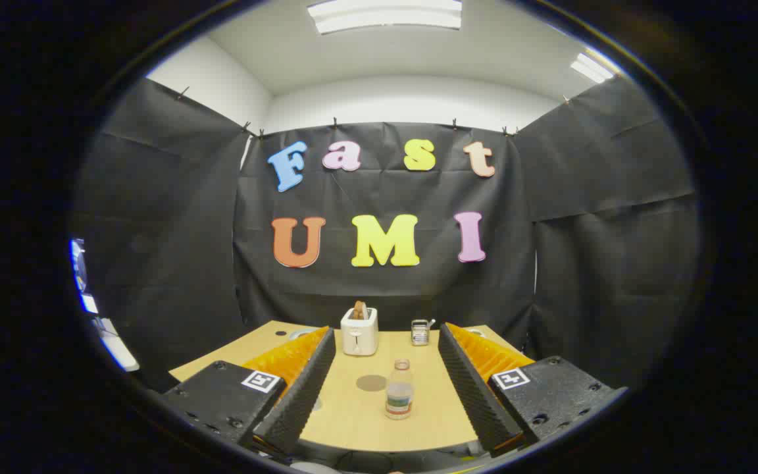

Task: Take the bottle from table, then pour the juice into the cup, finally place the bottle on the coaster

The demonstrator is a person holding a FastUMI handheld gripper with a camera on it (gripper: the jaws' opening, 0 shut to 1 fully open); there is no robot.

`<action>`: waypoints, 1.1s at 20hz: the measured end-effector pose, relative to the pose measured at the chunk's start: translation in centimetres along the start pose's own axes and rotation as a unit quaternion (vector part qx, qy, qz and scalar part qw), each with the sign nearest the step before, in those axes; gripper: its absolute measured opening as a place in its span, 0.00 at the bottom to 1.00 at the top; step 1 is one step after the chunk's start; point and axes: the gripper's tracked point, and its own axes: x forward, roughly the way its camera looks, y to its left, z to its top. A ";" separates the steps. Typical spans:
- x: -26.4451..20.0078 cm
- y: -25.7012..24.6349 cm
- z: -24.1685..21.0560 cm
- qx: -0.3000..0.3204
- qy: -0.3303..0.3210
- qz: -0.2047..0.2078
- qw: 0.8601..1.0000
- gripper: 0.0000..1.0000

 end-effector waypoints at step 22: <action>1.2 -0.7 -2.1 0.007 0.016 -0.010 1.000 1.00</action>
